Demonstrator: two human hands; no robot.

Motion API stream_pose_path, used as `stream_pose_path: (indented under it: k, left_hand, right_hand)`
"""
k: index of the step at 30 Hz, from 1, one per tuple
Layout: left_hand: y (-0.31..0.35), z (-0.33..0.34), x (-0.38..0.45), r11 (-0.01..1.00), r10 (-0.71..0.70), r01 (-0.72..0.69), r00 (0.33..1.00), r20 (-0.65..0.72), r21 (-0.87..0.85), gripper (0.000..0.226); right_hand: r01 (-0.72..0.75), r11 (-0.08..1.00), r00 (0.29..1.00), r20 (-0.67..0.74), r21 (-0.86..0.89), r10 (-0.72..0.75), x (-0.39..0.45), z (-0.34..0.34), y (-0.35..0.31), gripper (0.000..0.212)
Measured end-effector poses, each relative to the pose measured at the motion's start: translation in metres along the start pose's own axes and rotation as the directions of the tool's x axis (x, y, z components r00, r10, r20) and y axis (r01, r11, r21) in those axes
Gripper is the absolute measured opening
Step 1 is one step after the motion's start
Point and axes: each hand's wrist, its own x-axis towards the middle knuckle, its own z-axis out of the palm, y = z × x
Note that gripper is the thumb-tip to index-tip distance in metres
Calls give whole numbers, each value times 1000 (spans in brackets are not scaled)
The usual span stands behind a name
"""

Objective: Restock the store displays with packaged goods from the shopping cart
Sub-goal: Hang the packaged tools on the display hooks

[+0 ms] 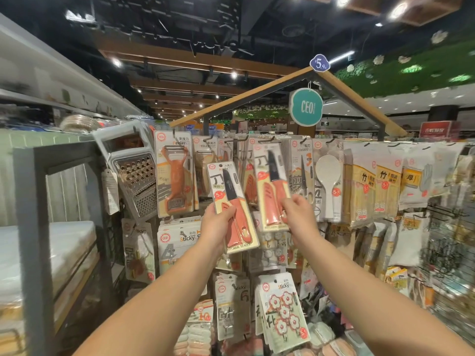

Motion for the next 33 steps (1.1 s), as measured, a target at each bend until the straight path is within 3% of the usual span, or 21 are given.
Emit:
stream_pose_path:
  k: [6, 10, 17, 26, 30, 33]
  left_hand:
    - [4, -5, 2, 999, 11, -11, 1000, -2, 31, 10]
    - [4, -4, 2, 1000, -7, 7, 1000, -5, 24, 10]
    - [3, -7, 1, 998, -24, 24, 1000, 2, 58, 11]
    - [-5, -2, -5, 996, -60, 58, 998, 34, 69, 14]
    - [1, -1, -5, 996, -15, 12, 1000, 25, 85, 15]
    - [3, -6, -2, 990, 33, -31, 999, -13, 140, 19]
  right_hand:
    - [84, 996, 994, -70, 39, -81, 11, -12, -15, 19]
    - [55, 997, 994, -95, 53, -50, 24, -11, -22, 28]
    - [-9, 999, 995, -96, 33, 12, 42, -11, -19, 21]
    - [-149, 974, 984, 69, -169, 162, 73, 2, -11, 48]
    - [-205, 940, 948, 185, -272, 260, 63, 11, -8, 84]
    - [-266, 929, 881, 325, -259, 343, 45, 16, 5, 64]
